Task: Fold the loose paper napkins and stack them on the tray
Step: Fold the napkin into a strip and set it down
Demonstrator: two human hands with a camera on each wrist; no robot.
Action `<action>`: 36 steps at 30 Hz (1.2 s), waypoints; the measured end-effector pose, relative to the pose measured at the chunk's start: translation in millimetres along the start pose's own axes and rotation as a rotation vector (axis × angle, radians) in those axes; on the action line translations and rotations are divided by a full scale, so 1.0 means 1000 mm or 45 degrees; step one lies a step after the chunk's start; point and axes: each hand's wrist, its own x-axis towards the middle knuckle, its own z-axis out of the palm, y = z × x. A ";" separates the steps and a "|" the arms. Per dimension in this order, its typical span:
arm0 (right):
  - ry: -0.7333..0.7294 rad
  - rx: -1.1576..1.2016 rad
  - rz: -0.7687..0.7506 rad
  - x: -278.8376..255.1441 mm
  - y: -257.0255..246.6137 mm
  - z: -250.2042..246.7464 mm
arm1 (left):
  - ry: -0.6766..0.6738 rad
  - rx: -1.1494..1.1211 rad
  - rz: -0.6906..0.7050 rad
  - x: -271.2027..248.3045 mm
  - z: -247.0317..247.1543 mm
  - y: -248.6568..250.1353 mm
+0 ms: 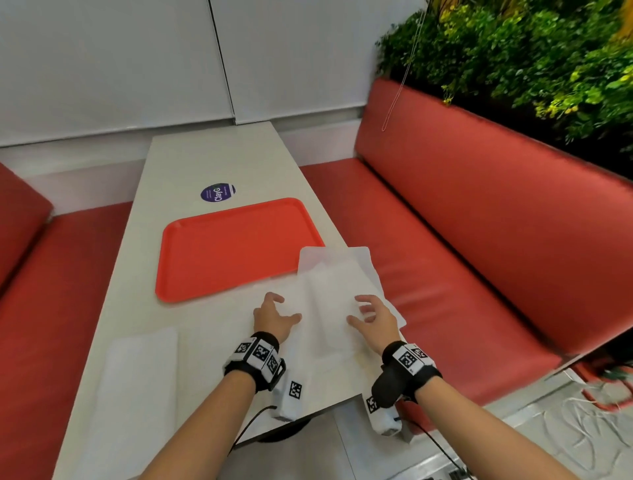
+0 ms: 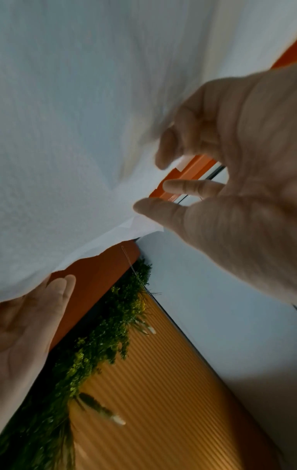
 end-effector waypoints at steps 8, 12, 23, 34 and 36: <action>-0.238 0.442 0.198 0.019 -0.016 0.006 | -0.038 -0.104 0.137 -0.010 0.014 0.008; -0.406 0.408 0.179 0.014 -0.035 0.017 | -0.106 -0.160 0.106 -0.013 0.012 0.003; -0.557 0.246 -0.488 -0.034 -0.111 0.062 | 0.062 -0.491 0.333 -0.057 -0.051 0.015; -0.507 0.460 0.009 -0.042 -0.110 0.103 | 0.330 -0.886 0.154 -0.096 -0.163 -0.036; -0.658 0.557 0.158 -0.053 -0.116 0.117 | 0.393 -0.883 0.128 -0.100 -0.184 -0.055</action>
